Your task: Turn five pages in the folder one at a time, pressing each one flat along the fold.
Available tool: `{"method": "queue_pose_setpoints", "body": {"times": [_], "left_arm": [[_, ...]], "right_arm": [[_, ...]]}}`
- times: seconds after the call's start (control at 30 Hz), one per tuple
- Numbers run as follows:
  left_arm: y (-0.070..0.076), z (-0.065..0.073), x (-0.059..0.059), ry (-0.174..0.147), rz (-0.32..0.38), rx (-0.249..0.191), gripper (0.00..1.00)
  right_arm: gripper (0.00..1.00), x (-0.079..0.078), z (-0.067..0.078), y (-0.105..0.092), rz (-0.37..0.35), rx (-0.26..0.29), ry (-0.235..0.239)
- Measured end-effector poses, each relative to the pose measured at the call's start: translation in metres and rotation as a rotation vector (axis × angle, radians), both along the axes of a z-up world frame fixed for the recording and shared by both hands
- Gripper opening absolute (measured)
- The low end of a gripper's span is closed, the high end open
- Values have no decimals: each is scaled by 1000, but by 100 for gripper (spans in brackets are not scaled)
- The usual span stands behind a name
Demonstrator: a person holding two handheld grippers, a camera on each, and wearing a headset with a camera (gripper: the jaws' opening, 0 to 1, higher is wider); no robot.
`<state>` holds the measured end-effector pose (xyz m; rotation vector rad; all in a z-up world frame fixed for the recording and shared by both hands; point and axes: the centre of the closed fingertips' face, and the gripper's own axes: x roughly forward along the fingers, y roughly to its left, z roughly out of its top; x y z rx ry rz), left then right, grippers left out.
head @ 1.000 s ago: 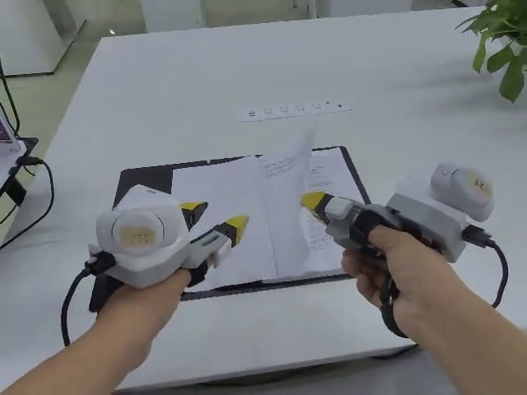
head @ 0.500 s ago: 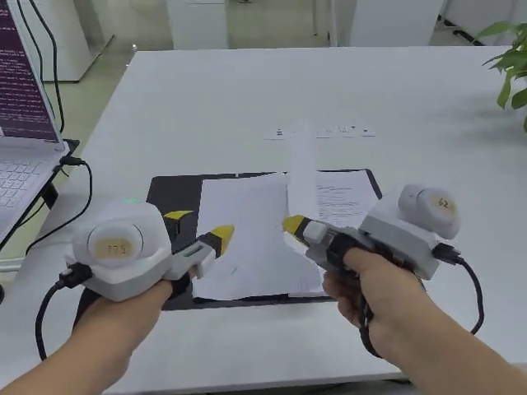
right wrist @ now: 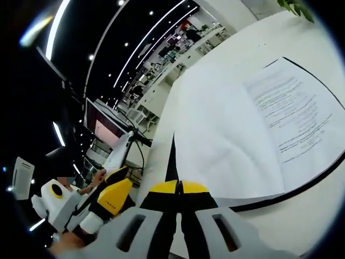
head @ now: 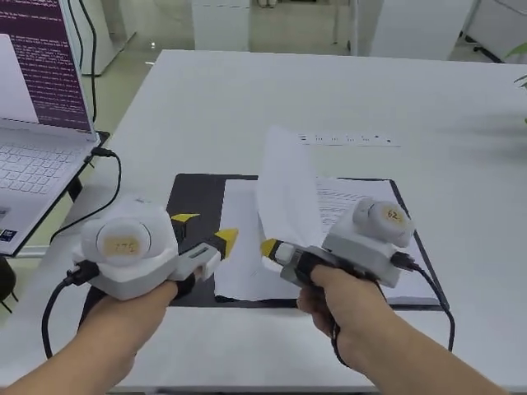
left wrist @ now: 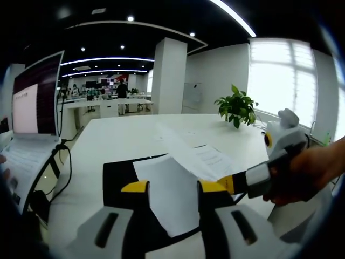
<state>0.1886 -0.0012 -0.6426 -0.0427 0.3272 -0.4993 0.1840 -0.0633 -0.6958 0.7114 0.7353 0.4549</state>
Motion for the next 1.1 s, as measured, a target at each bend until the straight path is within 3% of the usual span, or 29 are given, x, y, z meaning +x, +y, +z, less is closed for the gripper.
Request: {"method": "queue_pose_setpoints", "body": {"times": [0.3,0.57,0.73,0.93,1.1], "left_arm": [[12,-12,0,36,9,12,33],[15,-31,-1,105,4,25,32],[17,-35,-3,117,14,27,32],[23,-39,-3,131,34,33,32],[25,-45,-2,151,49,44,31]], "right_arm": [[0,3,-33,27,56,-64,51],[0,4,-71,43,97,-129,116],[0,5,-80,53,116,-135,125],[0,-7,-90,63,162,-133,158],[0,-11,-97,61,161,-142,162]]}}
